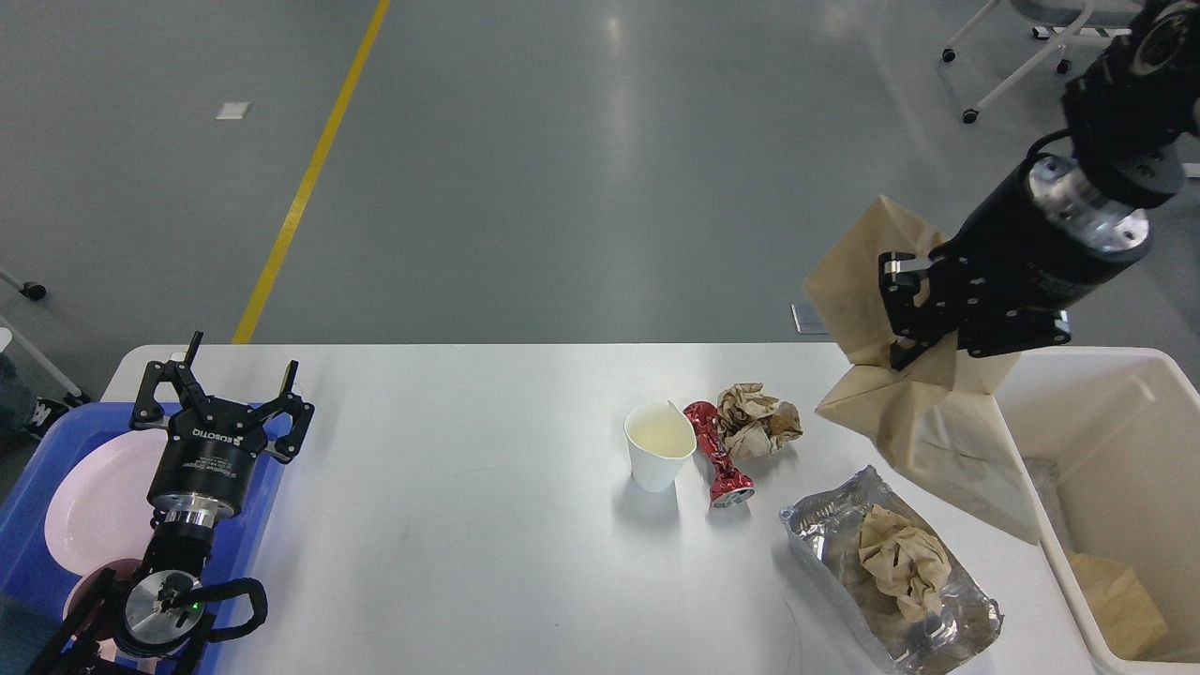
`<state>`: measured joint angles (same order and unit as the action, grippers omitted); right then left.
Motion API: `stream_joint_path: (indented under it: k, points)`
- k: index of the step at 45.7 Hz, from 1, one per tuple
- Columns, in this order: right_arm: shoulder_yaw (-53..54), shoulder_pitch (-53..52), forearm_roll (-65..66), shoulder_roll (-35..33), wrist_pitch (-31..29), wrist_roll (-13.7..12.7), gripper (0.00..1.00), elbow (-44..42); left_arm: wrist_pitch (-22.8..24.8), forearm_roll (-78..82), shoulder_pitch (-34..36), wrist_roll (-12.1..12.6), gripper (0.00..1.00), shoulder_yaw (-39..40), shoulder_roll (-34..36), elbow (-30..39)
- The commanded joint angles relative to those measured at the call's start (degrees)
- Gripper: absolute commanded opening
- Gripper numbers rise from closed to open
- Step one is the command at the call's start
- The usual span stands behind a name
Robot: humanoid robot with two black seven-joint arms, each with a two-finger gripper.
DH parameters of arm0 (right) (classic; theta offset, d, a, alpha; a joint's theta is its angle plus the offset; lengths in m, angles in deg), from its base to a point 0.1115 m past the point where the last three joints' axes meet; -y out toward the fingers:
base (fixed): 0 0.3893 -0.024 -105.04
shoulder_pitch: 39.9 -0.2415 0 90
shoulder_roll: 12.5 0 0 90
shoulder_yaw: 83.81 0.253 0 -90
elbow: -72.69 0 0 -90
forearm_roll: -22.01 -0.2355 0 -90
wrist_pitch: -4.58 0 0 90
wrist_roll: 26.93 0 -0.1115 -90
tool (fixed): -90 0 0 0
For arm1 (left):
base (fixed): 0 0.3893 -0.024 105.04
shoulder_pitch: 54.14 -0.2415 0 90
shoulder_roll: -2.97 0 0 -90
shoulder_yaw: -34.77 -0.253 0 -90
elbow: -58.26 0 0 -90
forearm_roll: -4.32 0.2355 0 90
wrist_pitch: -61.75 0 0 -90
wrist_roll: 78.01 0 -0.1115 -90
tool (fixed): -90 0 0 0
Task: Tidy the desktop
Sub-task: 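Lift the paper bag and carry it into the white bin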
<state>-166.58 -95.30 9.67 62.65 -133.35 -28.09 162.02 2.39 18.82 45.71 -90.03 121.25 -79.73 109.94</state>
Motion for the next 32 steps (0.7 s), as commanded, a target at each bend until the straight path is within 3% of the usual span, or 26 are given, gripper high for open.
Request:
stream_joint_path:
  k: [1, 12, 20, 32]
  points:
    - [-4.1, -3.8, 0.3, 0.7, -1.9, 1.0, 0.00, 0.8, 0.0, 0.0, 0.0, 0.0, 0.96, 0.0, 0.0, 0.0]
    - [-4.7, 0.6, 1.4, -0.4, 1.3, 0.5, 0.00, 0.4, 0.0, 0.0, 0.0, 0.0, 0.96, 0.0, 0.0, 0.0]
    - [-9.2, 11.8, 1.3, -2.1, 12.7, 0.5, 0.00, -2.2, 0.0, 0.0, 0.0, 0.0, 0.96, 0.0, 0.0, 0.0]
    - [-4.1, 37.0, 7.8, -17.7, 24.5, 0.5, 0.00, -19.7, 0.0, 0.0, 0.0, 0.0, 0.96, 0.0, 0.0, 0.0]
